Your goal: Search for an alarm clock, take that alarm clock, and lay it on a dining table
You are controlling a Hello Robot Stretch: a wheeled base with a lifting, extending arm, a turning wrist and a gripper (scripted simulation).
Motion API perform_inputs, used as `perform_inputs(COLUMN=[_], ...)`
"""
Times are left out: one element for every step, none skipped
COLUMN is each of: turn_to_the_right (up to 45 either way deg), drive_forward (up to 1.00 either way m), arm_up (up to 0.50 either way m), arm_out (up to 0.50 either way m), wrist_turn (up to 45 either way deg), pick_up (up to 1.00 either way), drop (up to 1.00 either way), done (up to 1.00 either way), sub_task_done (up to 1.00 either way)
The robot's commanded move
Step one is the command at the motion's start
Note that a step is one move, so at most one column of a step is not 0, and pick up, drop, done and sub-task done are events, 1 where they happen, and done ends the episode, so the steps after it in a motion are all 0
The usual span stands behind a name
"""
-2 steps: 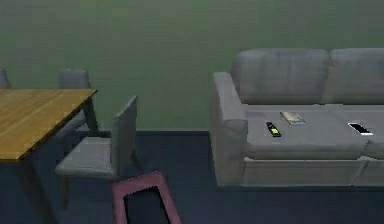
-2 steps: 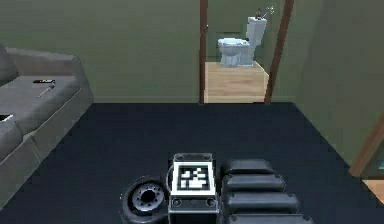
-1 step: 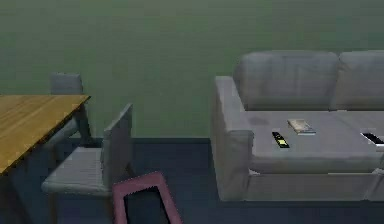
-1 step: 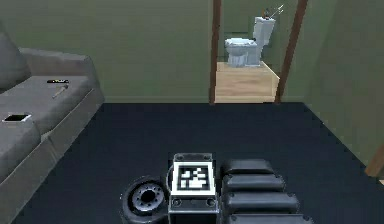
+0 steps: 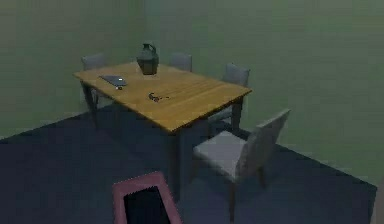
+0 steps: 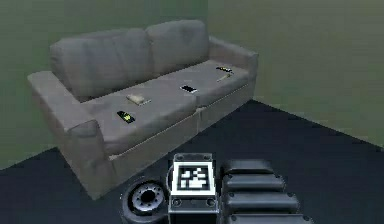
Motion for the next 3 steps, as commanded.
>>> perform_inputs(turn_to_the_right=[-33.0,0.0,-3.0], drive_forward=[0.0,1.0,0.0], arm_up=[0.0,0.0,0.0], arm_out=[0.0,0.0,0.0], wrist_turn=[0.0,0.0,0.0], pick_up=[0.0,0.0,0.0], drop=[0.0,0.0,0.0], done=[0.0,0.0,0.0], sub_task_done=[0.0,0.0,0.0])
